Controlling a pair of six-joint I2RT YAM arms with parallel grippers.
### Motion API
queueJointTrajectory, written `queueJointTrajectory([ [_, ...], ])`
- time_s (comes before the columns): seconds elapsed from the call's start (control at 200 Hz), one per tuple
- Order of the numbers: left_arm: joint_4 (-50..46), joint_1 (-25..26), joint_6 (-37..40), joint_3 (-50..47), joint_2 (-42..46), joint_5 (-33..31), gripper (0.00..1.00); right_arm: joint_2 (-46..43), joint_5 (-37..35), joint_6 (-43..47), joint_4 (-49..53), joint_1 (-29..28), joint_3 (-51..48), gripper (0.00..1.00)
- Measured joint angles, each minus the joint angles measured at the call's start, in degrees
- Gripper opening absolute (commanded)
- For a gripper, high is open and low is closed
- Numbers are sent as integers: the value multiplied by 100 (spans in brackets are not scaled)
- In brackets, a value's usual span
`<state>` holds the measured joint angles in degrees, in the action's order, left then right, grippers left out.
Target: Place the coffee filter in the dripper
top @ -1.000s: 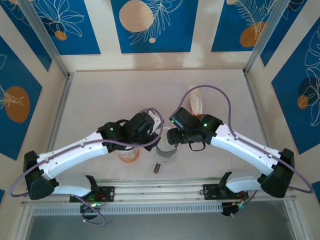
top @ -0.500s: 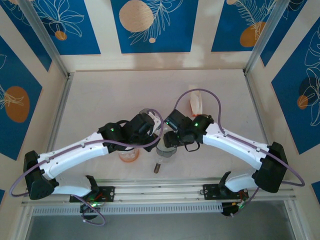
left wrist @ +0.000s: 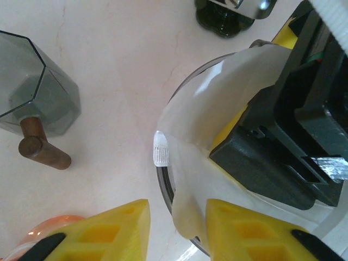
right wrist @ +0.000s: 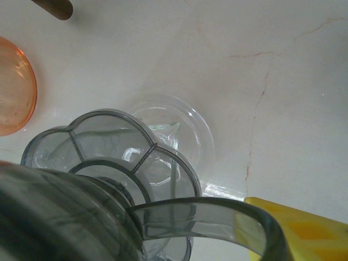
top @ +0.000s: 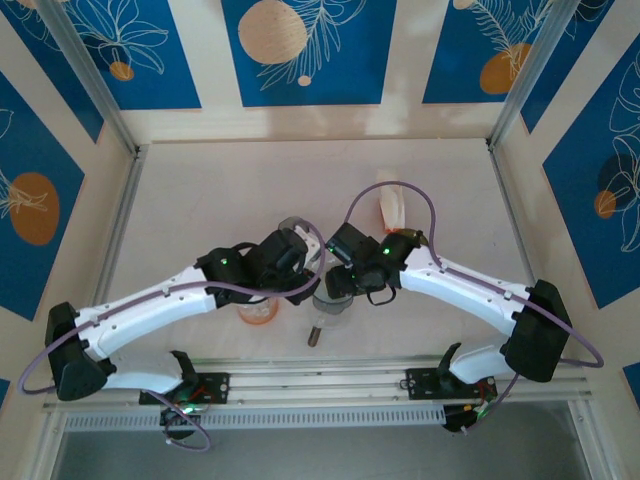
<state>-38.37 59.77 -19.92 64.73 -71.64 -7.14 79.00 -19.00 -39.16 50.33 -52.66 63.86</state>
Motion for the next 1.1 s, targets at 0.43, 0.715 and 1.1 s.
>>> queueJointTrajectory([
  [0.43, 782, -192, -271, -501, 699, 160, 65, 20, 0, -7, -17, -24, 0, 66],
  [0.715, 890, -299, -503, -625, 487, 367, 47, 20, 0, -37, -17, -24, 0, 65],
  [1.1, 662, -363, -525, -608, 415, 374, 27, 20, -2, -46, -24, -24, 0, 65],
])
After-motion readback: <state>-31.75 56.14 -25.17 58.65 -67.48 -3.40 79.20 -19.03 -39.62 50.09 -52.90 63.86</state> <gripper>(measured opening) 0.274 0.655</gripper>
